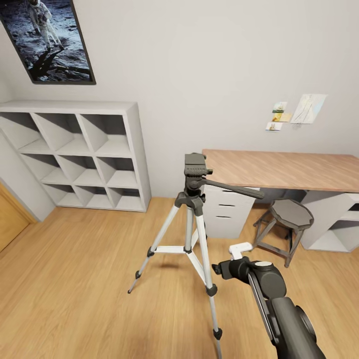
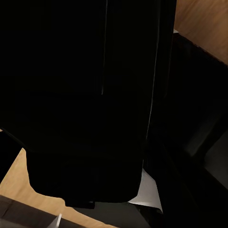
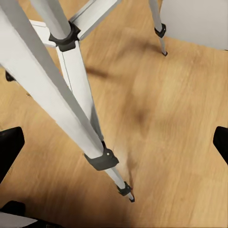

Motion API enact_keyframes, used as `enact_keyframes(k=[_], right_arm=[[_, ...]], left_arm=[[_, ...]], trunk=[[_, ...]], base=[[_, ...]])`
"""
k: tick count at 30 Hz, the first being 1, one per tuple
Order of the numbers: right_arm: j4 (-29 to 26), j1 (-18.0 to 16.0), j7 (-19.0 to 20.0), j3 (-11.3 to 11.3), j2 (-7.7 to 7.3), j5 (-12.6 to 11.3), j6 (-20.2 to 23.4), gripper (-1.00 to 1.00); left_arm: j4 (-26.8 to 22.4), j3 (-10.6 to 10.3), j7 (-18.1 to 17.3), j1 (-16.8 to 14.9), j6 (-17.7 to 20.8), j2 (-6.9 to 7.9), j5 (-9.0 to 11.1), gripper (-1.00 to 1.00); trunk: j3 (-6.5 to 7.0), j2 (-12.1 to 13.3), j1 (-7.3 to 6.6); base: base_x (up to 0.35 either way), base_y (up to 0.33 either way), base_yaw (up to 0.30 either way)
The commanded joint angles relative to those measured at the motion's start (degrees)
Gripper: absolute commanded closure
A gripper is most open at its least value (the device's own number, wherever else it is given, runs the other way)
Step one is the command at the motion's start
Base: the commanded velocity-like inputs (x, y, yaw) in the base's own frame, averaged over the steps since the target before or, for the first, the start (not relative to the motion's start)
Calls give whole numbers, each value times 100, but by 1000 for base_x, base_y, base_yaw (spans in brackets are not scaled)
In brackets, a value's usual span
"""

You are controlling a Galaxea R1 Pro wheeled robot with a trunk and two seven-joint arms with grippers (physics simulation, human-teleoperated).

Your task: Attach the digital camera to the camera tripod in the bedroom.

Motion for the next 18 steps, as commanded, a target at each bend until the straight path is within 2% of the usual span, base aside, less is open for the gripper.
enact_keyframes(k=[1,5,11,12,14,16,18], right_arm=[[-6,-5,100,-1,2,62,17,-100],[-6,-45,494,-1,3,62,-49,-100],[-6,-85,680,-1,38,62,-288,-100],[-6,-89,673,-1,162,66,-389,-100],[-6,-91,640,-1,241,76,-425,-100],[0,-92,476,-1,431,85,-476,-100],[1,-93,410,-1,538,92,-506,-100]], left_arm=[[0,-44,3,-4,18,0,40,100],[0,-42,2,-4,18,0,40,100],[-1,-42,3,-4,18,0,40,100],[0,-43,2,-4,18,0,39,100],[0,-43,3,-4,18,0,39,100],[0,-44,2,-4,18,0,38,100],[0,-45,2,-4,18,0,38,100]], trunk=[[-10,-10,3],[-10,-10,3],[-10,-10,3],[-10,-10,3],[-10,-10,3],[-10,-10,3],[-10,-10,3]], base=[[0,0,0],[0,0,0],[0,0,0],[0,0,0],[0,0,0],[0,0,0],[0,0,0]])
